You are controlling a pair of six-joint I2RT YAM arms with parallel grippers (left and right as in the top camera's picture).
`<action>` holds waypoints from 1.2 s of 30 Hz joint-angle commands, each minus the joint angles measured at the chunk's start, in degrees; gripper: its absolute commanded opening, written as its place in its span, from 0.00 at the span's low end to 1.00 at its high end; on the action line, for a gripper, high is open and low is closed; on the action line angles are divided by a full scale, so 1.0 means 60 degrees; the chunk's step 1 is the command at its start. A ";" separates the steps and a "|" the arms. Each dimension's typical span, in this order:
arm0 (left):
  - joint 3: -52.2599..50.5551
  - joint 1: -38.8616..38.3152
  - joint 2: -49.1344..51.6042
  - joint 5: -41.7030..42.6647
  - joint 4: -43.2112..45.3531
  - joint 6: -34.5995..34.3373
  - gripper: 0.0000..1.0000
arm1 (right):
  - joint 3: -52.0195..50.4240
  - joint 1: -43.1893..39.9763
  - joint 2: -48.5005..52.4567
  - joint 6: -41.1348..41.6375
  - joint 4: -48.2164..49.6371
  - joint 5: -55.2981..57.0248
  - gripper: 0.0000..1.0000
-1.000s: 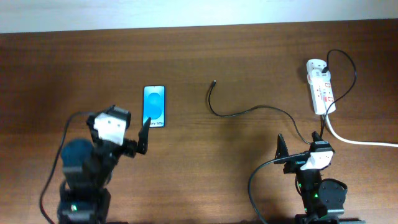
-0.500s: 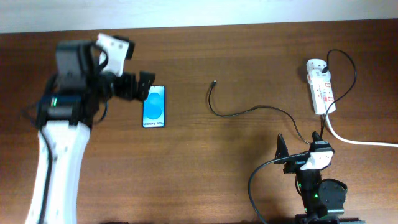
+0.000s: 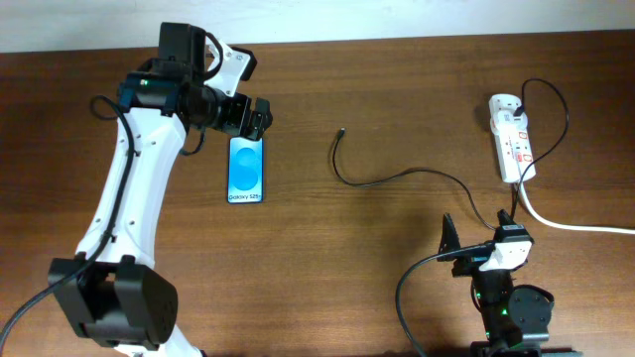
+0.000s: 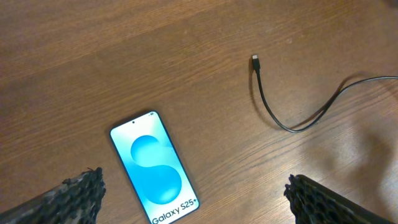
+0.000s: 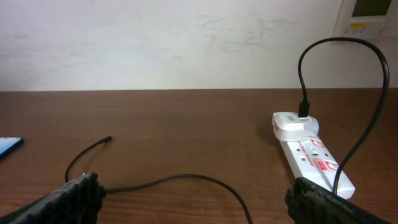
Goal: Plug charger to phone and switch on socket
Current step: 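Move the left gripper over the Galaxy phone and lower onto it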
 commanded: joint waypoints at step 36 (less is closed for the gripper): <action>0.0200 -0.0324 0.3825 -0.3140 -0.0219 -0.3151 0.99 | -0.0047 0.0087 -0.0080 -0.0073 -0.0047 0.0018 0.98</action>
